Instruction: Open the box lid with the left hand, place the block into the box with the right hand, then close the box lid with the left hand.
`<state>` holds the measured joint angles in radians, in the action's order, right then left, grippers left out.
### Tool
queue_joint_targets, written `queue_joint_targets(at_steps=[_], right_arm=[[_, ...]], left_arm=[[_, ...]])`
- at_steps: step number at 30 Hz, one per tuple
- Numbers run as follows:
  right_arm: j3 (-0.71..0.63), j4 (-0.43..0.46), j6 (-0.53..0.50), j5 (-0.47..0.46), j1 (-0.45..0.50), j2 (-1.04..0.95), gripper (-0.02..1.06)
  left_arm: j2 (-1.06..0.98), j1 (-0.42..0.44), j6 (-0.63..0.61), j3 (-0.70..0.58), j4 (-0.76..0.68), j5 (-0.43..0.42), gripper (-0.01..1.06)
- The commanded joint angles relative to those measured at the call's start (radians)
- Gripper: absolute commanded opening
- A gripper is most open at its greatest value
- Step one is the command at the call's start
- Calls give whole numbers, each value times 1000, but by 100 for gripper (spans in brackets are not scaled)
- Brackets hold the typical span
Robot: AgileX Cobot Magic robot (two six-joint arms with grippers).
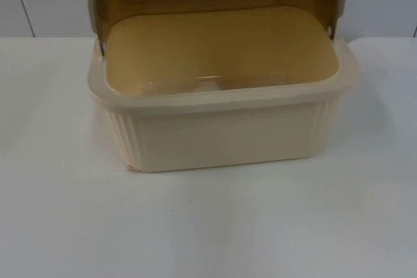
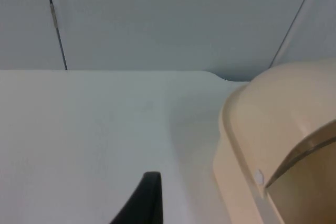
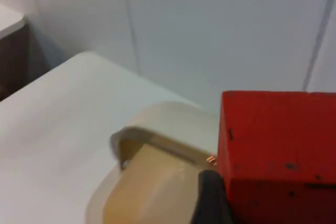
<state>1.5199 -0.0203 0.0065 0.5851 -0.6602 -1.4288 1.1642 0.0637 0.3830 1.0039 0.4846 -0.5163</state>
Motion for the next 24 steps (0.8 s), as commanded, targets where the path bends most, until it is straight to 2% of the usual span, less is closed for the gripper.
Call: queue_joint_targets(at_steps=[1,4,5,9,17,19,24], right_arm=[[-78,-2,11,-93,-32,6,0],[-206,0,61,-225,-49,6,0],[-206,0,61,-225,-49,6,0],[-363,0,94,-367,-47,2,0],[-424,-11,90,-406,-17,-89,0],[-424,-41,89,-454,-12,-135,0],[-424,-83,88,-503,-12,-232,0]], left_arm=[[-7,-5,-7,-3,-14,5,102],[-7,-5,-7,-3,-22,5,102],[-7,-5,-7,-3,-22,5,102],[-7,-5,-7,-3,-24,5,102],[-4,-5,-7,-3,-24,5,102],[-2,-5,-7,-3,-24,5,102],[5,-5,-7,-3,-24,5,102]])
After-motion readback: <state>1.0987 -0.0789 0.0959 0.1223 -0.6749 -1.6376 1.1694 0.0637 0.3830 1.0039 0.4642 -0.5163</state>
